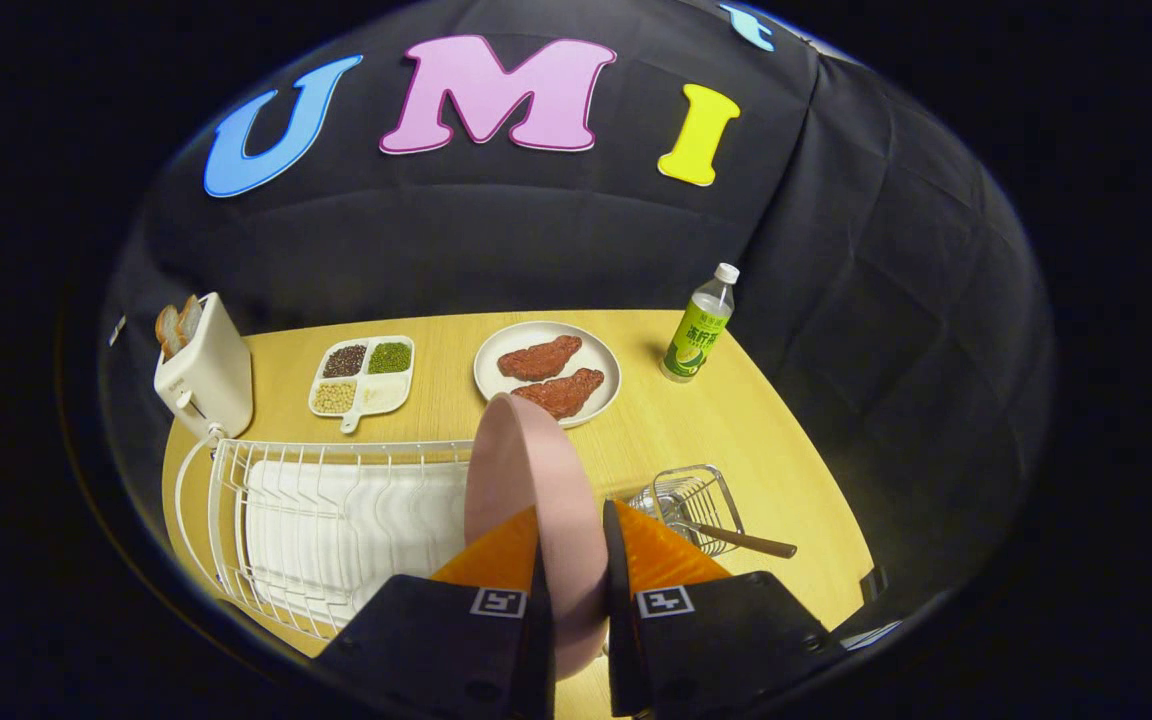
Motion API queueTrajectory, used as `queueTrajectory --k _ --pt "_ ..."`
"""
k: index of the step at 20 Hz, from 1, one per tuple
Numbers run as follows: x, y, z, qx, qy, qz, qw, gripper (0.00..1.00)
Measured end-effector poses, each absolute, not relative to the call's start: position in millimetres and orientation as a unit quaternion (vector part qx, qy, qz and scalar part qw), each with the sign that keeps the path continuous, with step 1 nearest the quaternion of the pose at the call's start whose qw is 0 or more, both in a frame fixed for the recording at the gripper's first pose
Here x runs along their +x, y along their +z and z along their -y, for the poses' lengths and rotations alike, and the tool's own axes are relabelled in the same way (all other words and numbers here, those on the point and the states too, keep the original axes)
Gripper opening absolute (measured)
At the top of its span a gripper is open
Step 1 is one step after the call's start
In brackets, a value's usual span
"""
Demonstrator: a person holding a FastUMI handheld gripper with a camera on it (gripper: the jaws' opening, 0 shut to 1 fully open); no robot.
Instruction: Take the plate from the dish rack, then take the spoon from the basket and place it into the plate.
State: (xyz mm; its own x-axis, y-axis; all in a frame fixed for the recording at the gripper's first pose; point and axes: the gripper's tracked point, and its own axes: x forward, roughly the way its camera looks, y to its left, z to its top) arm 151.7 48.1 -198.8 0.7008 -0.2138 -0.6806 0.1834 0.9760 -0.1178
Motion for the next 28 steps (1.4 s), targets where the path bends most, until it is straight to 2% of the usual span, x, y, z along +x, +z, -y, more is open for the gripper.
queueTrajectory --k 6,12,16,22,28 --pt "155.9 -197.4 -47.1 -0.035 -0.113 -0.377 0.918 0.25" --pt "171.5 -164.3 -53.7 -0.122 -0.116 -0.319 0.933 0.25" --pt "174.9 -136.0 -65.9 -0.076 -0.082 -0.305 0.946 0.25" --pt "111.5 -126.6 -64.5 0.021 0.01 -0.322 0.946 0.25" --pt "19.5 -159.6 -61.5 0.107 0.073 -0.372 0.919 0.25"
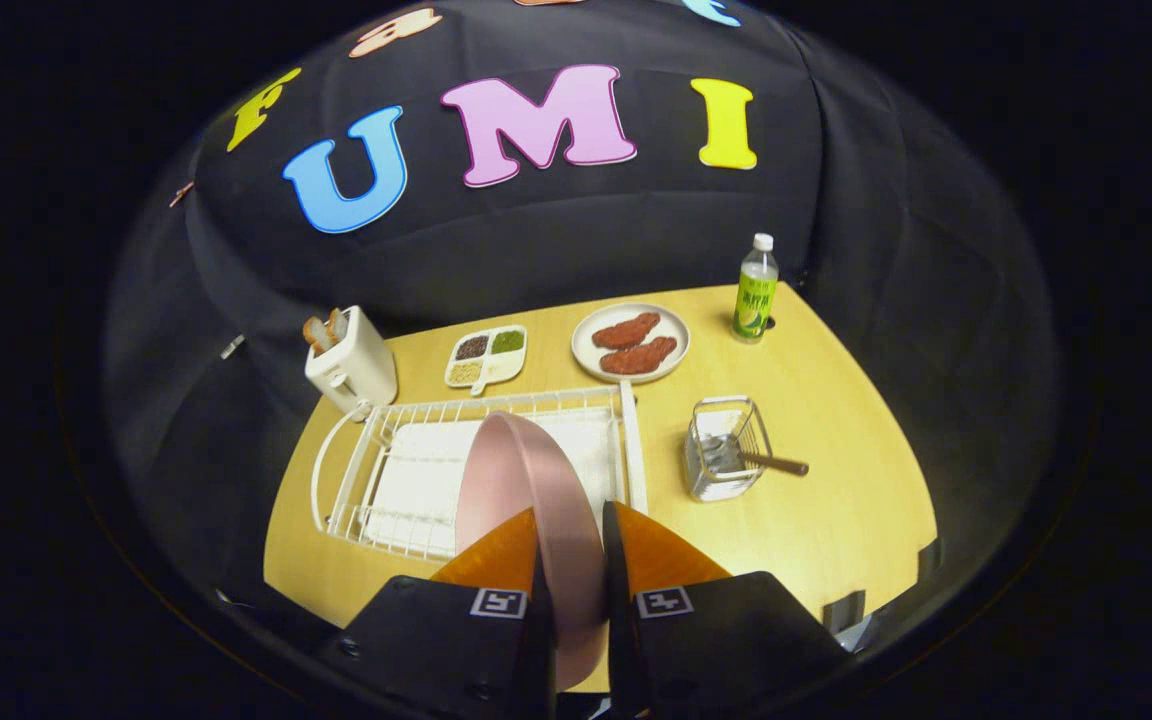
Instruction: Take the plate from the dish rack, then take the spoon from the basket and place it into the plate.
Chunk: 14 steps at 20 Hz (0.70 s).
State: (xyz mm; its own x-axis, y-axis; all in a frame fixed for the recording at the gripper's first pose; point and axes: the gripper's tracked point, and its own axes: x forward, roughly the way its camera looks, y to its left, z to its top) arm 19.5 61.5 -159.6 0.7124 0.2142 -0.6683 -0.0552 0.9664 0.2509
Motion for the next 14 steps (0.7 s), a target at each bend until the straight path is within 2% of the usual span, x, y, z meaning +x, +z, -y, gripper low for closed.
queueTrajectory --k 7,14 --pt "-55.4 -228.8 -61.8 0.162 0.11 -0.427 0.883 0.25" --pt "-67.1 -297.4 -63.6 0.242 0.125 -0.46 0.845 0.25"
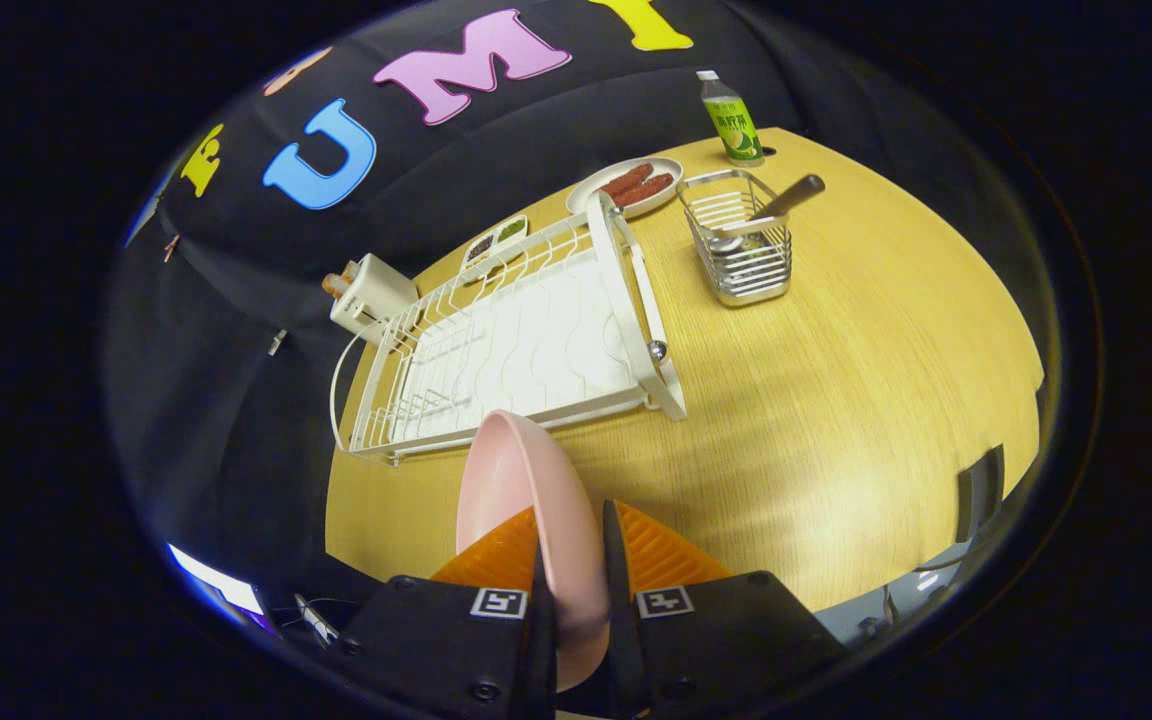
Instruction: Take the plate from the dish rack, then take the spoon from the basket and place it into the plate.
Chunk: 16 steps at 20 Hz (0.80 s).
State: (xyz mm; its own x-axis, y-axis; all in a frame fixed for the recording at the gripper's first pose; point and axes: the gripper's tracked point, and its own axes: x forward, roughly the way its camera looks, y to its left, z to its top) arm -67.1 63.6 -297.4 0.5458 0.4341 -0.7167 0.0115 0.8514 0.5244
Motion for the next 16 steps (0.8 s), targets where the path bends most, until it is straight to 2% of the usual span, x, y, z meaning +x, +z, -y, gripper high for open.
queueTrajectory --k 8,13,14,15,16 --pt "-64.0 -340.7 -52.8 0.267 0.161 -0.482 0.819 0.25" --pt "-51.2 -357.4 -30.2 0.257 0.146 -0.488 0.821 0.36" --pt "-48.9 -356.0 -26.2 0.252 0.151 -0.484 0.824 0.52" --pt "-46.9 -355.2 -18.5 0.235 0.154 -0.477 0.833 0.59" --pt "-42.4 -353.2 -9.1 0.213 0.155 -0.464 0.846 0.73"
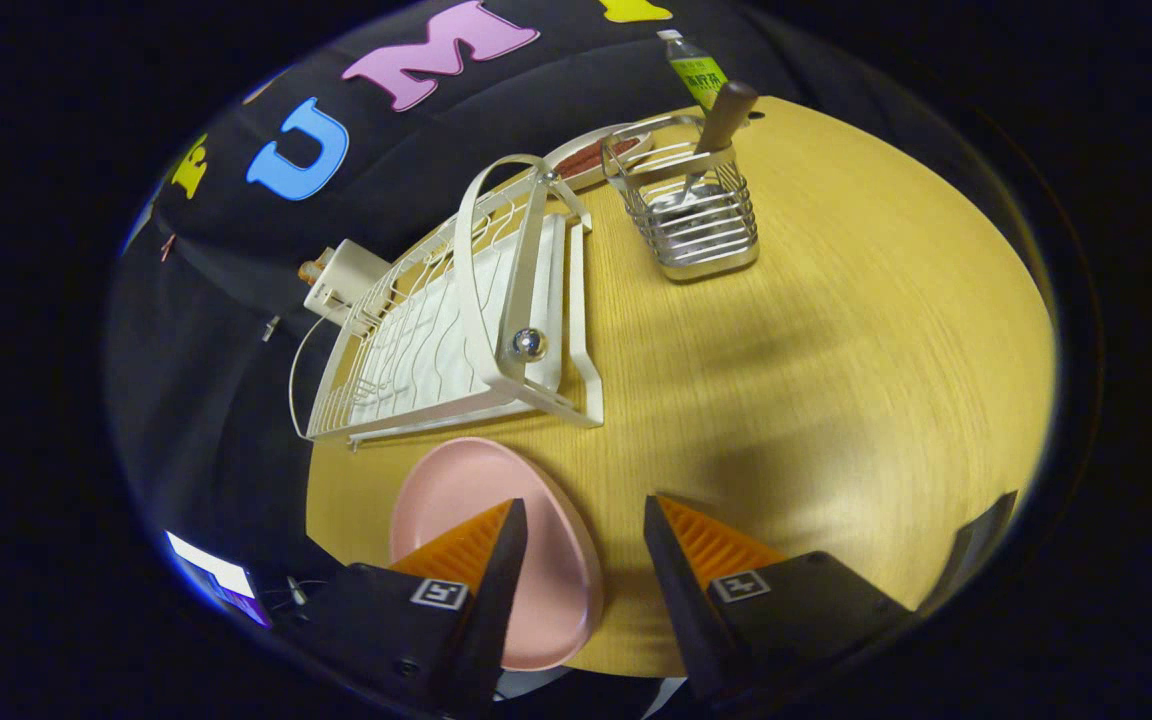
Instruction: Take the plate from the dish rack, then take the spoon from the basket and place it into the plate.
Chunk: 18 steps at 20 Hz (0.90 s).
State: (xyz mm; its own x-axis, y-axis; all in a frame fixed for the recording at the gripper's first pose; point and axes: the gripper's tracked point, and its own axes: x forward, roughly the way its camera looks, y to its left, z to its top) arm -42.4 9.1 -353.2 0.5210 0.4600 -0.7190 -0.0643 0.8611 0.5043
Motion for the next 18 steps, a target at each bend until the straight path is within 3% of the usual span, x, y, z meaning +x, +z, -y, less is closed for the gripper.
queueTrajectory --k 2,10,18 --pt "-33.6 -343.1 15.1 0.17 0.144 -0.43 0.875 0.99" --pt "36.2 -264.9 86.4 0.046 0.129 -0.231 0.963 0.98" --pt "110.6 -249.1 97.5 0.005 0.137 -0.134 0.981 0.98"
